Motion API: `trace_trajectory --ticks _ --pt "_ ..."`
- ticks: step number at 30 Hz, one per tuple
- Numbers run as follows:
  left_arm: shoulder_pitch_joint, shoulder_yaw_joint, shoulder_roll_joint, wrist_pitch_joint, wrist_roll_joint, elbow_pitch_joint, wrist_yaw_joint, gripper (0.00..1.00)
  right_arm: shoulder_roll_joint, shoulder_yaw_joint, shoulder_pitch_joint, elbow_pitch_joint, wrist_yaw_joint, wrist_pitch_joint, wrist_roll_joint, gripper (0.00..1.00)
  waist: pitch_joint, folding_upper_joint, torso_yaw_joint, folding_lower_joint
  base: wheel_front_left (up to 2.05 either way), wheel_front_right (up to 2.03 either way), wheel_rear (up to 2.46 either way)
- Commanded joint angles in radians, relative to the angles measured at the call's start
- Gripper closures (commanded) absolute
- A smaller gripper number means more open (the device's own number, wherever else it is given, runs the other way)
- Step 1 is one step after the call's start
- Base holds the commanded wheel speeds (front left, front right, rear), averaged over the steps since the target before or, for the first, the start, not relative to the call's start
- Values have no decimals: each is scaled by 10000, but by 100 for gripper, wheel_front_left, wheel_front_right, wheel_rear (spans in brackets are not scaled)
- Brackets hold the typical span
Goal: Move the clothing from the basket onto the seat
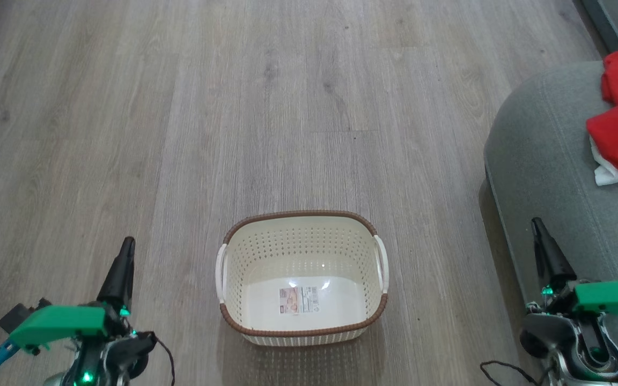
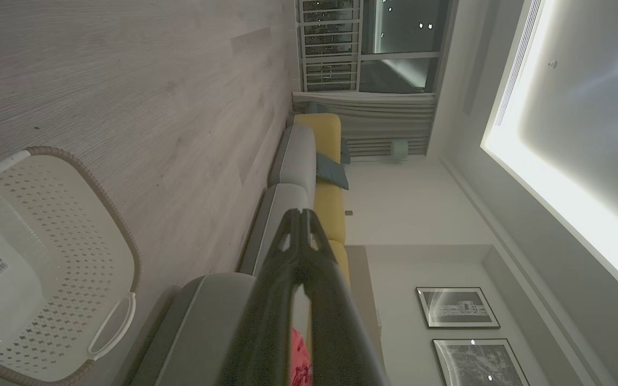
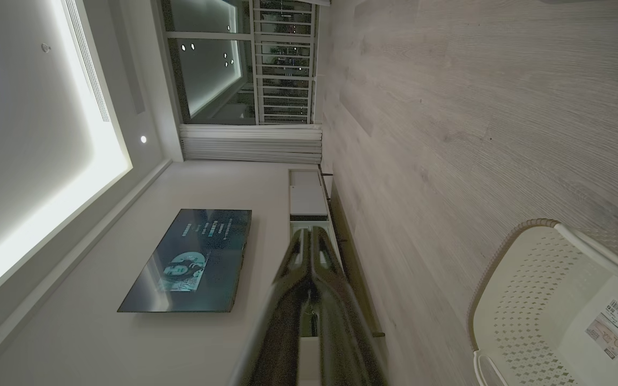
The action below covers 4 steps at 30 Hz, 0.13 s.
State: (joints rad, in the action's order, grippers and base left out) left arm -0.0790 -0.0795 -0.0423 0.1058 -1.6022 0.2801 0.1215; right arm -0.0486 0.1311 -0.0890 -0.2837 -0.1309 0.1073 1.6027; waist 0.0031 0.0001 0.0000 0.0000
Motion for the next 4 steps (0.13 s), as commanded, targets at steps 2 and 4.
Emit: trace_trajectory --ticks 2,4 --pt "-290 -344 -79 75 -64 -348 92 100 -16 -173 -189 389 2 59 59 100 0 -1 0 0 0 0 0" --pt "-290 -344 -79 75 -64 -348 92 100 -16 -173 -189 389 2 59 59 100 0 -1 0 0 0 0 0"
